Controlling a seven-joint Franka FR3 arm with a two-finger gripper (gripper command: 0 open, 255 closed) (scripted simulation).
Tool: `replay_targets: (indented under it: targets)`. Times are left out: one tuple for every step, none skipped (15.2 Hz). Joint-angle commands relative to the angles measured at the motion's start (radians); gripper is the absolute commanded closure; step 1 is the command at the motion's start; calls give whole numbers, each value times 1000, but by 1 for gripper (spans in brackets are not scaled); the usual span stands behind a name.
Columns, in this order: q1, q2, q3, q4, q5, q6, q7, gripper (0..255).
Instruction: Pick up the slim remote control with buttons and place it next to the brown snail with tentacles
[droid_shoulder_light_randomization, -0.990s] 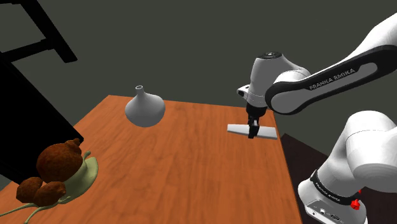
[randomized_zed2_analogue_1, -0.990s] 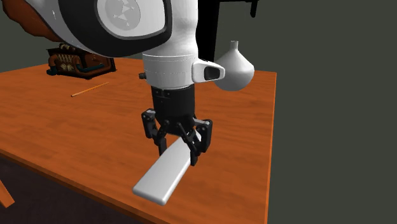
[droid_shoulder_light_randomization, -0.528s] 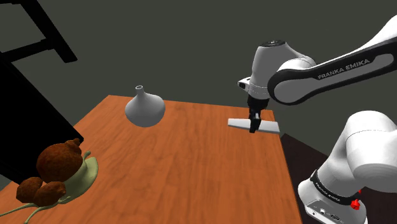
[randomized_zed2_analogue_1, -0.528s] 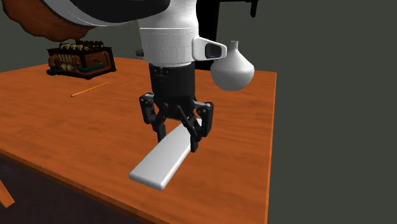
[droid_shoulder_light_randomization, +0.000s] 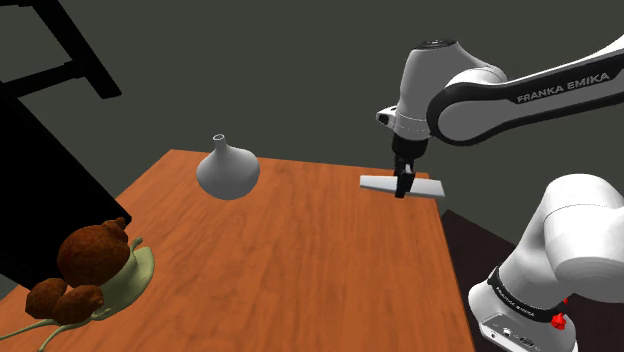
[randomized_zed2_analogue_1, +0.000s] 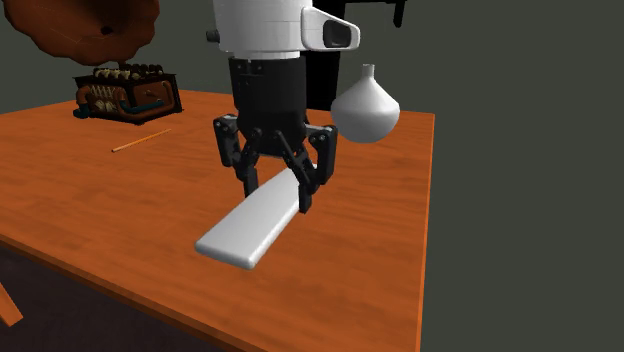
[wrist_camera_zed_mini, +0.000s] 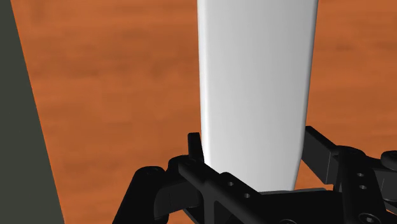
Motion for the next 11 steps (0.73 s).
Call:
replay_targets:
  targets:
    - [1,-15,4,21,3,-37,0,255]
    - [2,-21,5,32,4,-53,0,255]
    - [2,-26,6,42,5,-68,0,255]
    - [2,-31,7,53,6,-84,0,255]
    - [3,-35,8,64,7,-99,-1,255]
    - [3,-39,10,75,8,-114,-1,255]
    - [3,-43,11,86,9,-129,-1,255]
    - [4,-46,12,98,10,-144,-1,255]
    - [4,-50,13,109,11,-159,-2,255]
    - [5,-52,14,121,12,-174,-2,255]
    - [5,-55,15,133,13,-188,-2,255]
